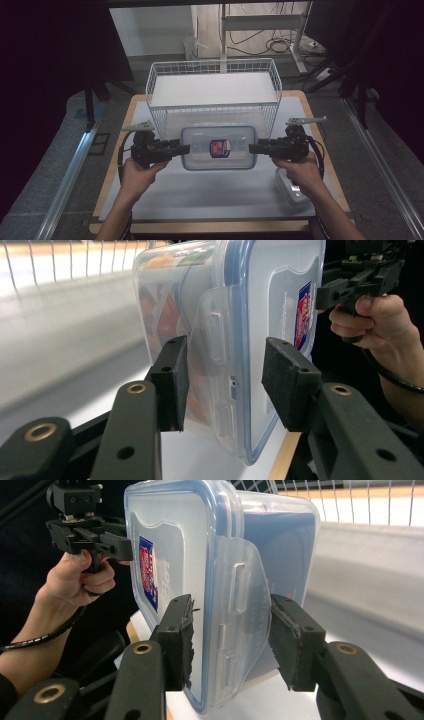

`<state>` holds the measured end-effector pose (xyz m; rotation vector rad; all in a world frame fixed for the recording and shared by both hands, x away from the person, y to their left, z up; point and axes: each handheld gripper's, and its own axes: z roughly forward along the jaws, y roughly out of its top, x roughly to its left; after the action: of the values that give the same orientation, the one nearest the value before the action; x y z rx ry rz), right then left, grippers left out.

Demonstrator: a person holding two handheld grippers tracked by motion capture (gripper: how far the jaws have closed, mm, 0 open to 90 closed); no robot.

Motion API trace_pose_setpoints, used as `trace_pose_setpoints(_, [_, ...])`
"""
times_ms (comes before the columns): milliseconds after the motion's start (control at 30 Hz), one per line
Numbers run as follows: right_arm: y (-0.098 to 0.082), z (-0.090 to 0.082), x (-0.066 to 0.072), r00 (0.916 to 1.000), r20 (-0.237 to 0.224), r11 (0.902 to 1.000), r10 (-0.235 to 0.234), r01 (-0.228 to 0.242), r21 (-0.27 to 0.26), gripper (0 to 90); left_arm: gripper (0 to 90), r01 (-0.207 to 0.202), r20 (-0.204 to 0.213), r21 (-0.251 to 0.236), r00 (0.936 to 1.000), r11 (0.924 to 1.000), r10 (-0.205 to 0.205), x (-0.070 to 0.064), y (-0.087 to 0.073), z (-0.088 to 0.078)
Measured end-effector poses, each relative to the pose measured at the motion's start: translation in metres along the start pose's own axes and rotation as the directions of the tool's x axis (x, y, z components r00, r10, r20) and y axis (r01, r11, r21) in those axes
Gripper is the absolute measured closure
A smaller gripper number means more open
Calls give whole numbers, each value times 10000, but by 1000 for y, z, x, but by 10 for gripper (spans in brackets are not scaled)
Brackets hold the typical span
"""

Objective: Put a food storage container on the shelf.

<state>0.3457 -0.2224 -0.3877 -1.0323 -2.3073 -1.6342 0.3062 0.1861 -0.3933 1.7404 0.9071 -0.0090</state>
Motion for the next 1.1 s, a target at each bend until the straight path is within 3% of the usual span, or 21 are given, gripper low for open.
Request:
trace_pose_setpoints(300, [40, -4, 1, 9994, 67, 9987, -354, 356, -362, 540, 545, -207, -124, -213, 9997, 9996, 205, 3, 36, -6])
trace_pose_setpoints(567, [73, -2, 0, 9988, 146, 9973, -471, 479, -551, 540, 544, -156, -146, -416, 9998, 9990, 150, 12, 58, -9])
trace_pose_setpoints(900, [107, 0, -9, 9992, -9, 9945, -401, 399, -969, 538, 544, -273, -452, -585, 9987, 9979, 247, 16, 98, -15])
trace_pose_setpoints(1100, [128, 3, -24, 9998, -169, 9918, -55, 33, -1275, 535, 544, -208, -569, -626, 9982, 9978, 172, 26, 122, -9])
